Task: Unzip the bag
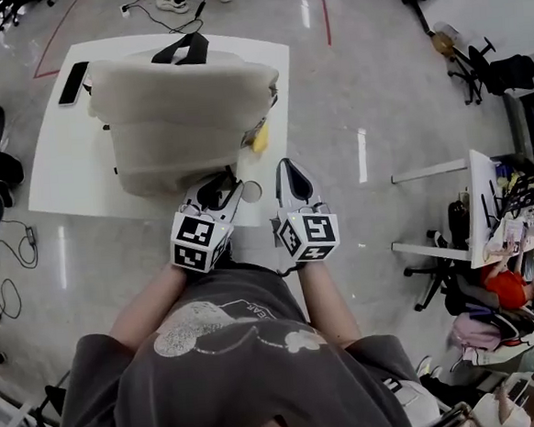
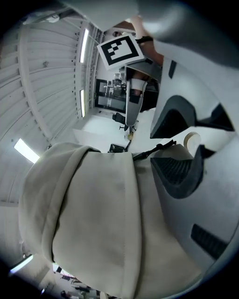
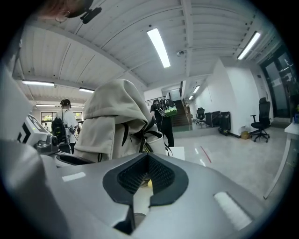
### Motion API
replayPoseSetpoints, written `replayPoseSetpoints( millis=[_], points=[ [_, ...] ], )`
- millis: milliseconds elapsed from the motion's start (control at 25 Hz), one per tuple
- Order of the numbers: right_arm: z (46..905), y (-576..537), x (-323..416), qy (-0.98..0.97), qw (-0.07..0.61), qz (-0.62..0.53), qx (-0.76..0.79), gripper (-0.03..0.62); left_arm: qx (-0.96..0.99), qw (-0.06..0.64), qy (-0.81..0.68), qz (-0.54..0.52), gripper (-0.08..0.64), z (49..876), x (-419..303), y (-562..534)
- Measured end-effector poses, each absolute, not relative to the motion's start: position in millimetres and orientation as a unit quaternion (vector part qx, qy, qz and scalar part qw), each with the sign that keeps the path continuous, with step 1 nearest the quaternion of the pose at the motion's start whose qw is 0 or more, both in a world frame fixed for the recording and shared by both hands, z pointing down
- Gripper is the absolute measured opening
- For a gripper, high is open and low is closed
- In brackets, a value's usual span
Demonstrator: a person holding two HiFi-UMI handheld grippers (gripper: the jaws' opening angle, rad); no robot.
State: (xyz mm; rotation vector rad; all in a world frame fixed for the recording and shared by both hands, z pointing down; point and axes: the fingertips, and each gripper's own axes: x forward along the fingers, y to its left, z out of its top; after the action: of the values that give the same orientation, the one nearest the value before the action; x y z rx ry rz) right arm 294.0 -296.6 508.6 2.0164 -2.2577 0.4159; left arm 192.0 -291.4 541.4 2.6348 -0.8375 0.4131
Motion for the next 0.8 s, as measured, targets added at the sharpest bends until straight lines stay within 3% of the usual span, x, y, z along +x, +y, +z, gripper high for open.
replayPoseSetpoints(
  millis=[440,640,800],
  points=[
    [526,-317,282,-0.772,0.048,0.153,0.615,0.0,0.895,0.203,-0.366,0.153,0.05,549,195,-324],
    [513,-320,269,-0.807,0.004,0.133,0.575,0.0,0.909,0.183,-0.346,0.147,0.041,544,190,-314],
    [513,-319,243,-0.846,0.036,0.115,0.52,0.002,0.909,0.166,-0.35,0.152,0.04,540,175,-309]
  ],
)
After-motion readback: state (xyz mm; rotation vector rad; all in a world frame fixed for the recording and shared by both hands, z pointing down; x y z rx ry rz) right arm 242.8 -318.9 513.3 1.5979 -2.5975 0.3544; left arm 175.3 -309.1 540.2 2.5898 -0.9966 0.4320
